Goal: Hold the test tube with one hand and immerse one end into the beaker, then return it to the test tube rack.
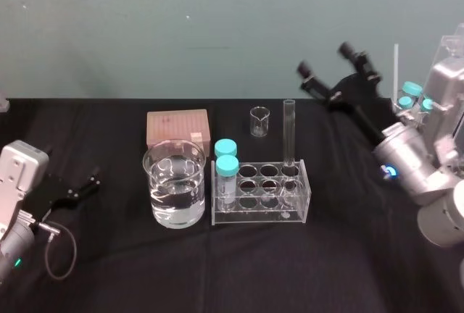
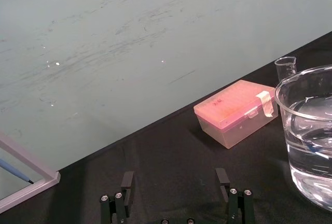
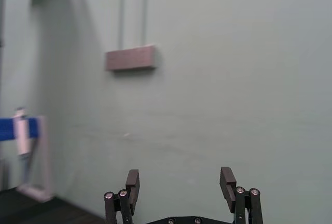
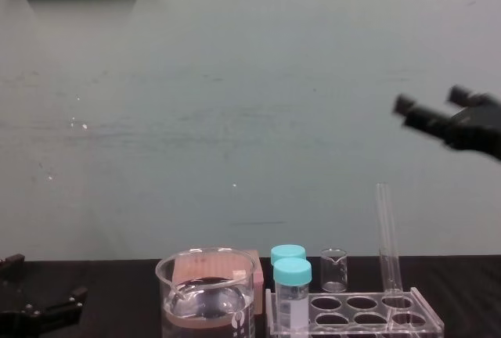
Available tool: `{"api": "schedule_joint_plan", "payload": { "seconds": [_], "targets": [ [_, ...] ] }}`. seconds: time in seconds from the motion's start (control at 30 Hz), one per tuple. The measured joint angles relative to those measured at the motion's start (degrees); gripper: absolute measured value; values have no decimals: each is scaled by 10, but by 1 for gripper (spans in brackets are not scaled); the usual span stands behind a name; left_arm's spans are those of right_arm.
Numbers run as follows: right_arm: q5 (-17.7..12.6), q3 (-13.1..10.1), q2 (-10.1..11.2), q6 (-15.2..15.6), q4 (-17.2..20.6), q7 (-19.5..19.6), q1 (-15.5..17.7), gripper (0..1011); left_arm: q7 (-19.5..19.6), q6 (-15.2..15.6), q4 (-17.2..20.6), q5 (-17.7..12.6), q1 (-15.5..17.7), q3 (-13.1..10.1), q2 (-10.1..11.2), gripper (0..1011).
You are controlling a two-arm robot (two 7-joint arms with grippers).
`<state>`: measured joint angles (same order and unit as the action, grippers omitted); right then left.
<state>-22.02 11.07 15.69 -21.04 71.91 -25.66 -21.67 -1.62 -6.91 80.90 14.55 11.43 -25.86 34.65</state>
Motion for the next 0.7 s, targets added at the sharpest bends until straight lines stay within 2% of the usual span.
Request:
{"api": "schedule_joint_plan", "payload": {
  "seconds": [0.1,0.2,0.23,0.33,0.47,0.7],
  "targets": [
    [8,-20,4,-3,18,26,16,1000,0,0,0,0,0,0,0,1000],
    [31,-35,8,21,21,63,41,1000,0,0,0,0,0,0,0,1000],
    [31,-35,8,21,21,63,41,1000,0,0,0,0,0,0,0,1000],
    [45,-42,8,50,14,85,60,1000,0,0,0,0,0,0,0,1000],
    [58,-44,5,74,-1,99,70,1000,0,0,0,0,0,0,0,1000],
    [78,-45,-2,112,-22,112,71,1000,0,0,0,0,0,0,0,1000]
  ]
}}
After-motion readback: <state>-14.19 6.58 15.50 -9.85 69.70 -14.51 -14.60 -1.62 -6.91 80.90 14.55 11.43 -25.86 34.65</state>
